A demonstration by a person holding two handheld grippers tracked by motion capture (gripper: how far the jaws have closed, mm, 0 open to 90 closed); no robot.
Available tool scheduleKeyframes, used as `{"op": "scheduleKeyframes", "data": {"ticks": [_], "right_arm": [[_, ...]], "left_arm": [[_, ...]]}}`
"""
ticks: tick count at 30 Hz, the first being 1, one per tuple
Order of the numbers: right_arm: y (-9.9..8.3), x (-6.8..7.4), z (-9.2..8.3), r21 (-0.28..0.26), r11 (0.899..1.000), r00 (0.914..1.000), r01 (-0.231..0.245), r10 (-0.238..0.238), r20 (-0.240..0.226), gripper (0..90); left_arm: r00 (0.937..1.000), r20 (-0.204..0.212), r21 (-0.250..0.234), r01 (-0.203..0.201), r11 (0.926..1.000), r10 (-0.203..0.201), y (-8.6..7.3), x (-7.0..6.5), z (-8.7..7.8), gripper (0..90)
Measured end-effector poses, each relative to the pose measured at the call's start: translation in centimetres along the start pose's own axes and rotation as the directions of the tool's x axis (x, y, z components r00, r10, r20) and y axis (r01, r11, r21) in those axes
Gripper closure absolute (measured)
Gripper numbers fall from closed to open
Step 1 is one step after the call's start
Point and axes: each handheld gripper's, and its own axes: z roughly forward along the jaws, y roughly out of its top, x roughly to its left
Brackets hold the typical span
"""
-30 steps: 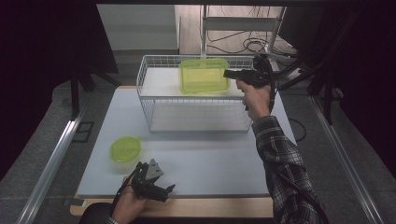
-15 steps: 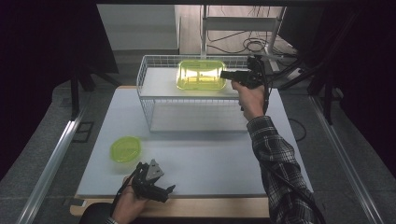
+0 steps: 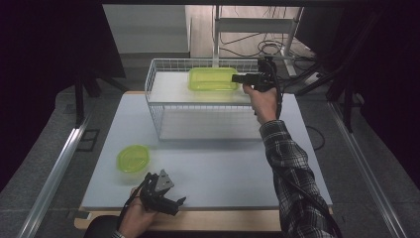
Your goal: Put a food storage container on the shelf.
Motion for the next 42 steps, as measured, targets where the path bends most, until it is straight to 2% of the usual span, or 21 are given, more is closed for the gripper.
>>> {"op": "scheduleKeyframes", "data": {"ticks": [3, 8, 14, 21, 28, 34, 38, 42], "right_arm": [[0.1, 0.1, 0.1, 0.003, 1.000, 0.9990, 0.030, -0.030, 0.034, 56.4], [0.2, 0.0, 0.0, 0.013, 0.999, 0.9985, 0.040, -0.040, 0.038, 49.0], [0.2, 0.2, -0.5, 0.015, 0.997, 0.9970, 0.074, -0.074, 0.021, 41.6], [0.1, 0.8, -1.3, 0.026, 0.990, 0.9898, 0.142, -0.142, 0.005, 33.4], [-0.3, 0.9, -2.0, 0.036, 0.983, 0.9832, 0.181, -0.180, -0.031, 24.3], [-0.9, 1.3, -2.9, 0.033, 0.973, 0.9730, 0.229, -0.227, -0.042, 18.1], [-1.4, 1.5, -3.5, 0.038, 0.965, 0.9651, 0.261, -0.259, -0.040, 14.7], [-2.2, 1.7, -4.1, 0.036, 0.955, 0.9552, 0.295, -0.293, -0.041, 11.8]], "left_arm": [[1.0000, 0.001, 0.000, 0.000, 1.0000, 0.000, 0.0, 0.0, 0.0, 2.9], [1.0000, 0.002, -0.003, 0.007, 1.0000, -0.007, 0.0, 0.0, -0.1, 2.9], [0.9997, 0.011, -0.011, 0.023, 0.9997, -0.023, 0.1, 0.1, -0.3, 4.0], [0.9994, 0.024, -0.018, 0.026, 0.9995, -0.026, 0.1, 0.1, -0.4, 5.2], [0.9995, 0.023, -0.035, 0.020, 0.9992, -0.020, 0.1, 0.0, -0.5, 5.3], [1.0000, 0.004, -0.055, 0.009, 0.9984, -0.008, 0.0, 0.2, -0.6, 4.6], [0.9994, 0.010, -0.078, 0.035, 0.9964, -0.035, -0.1, 0.4, -0.8, 4.2], [0.9979, 0.021, -0.080, 0.063, 0.9948, -0.062, -0.1, 0.6, -0.8, 4.0]]}}
